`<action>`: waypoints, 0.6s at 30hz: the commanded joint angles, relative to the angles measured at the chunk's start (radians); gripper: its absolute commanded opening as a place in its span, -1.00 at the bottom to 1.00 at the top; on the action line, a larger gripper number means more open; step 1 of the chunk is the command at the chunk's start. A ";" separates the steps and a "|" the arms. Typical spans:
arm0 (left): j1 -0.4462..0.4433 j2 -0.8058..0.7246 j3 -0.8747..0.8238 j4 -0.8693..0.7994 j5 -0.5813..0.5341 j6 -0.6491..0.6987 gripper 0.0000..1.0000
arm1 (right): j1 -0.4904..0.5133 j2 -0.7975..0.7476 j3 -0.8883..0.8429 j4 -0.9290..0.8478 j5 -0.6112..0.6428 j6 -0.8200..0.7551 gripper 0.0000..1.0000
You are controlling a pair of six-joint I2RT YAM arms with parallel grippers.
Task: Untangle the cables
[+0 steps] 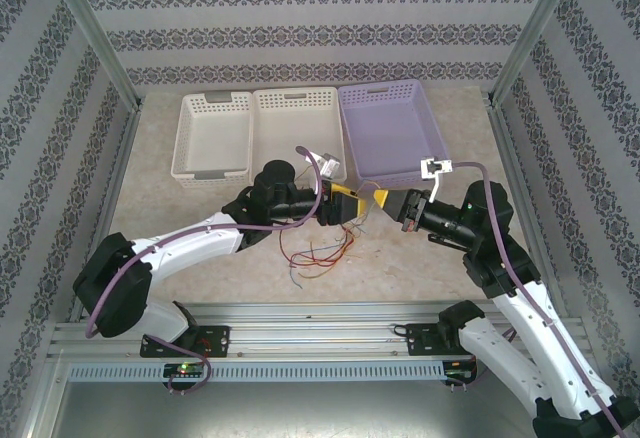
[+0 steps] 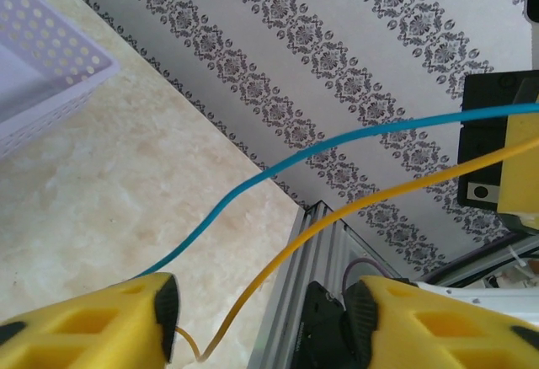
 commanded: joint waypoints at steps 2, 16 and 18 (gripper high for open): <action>-0.006 -0.011 0.017 0.042 0.025 0.011 -0.14 | 0.014 -0.007 0.004 0.014 0.021 -0.017 -1.00; -0.004 -0.141 -0.052 -0.083 0.025 0.066 -1.00 | 0.014 -0.008 -0.005 -0.040 0.077 -0.041 -1.00; -0.004 -0.159 -0.063 -0.100 0.027 0.070 -1.00 | 0.014 -0.008 -0.005 -0.043 0.079 -0.043 -1.00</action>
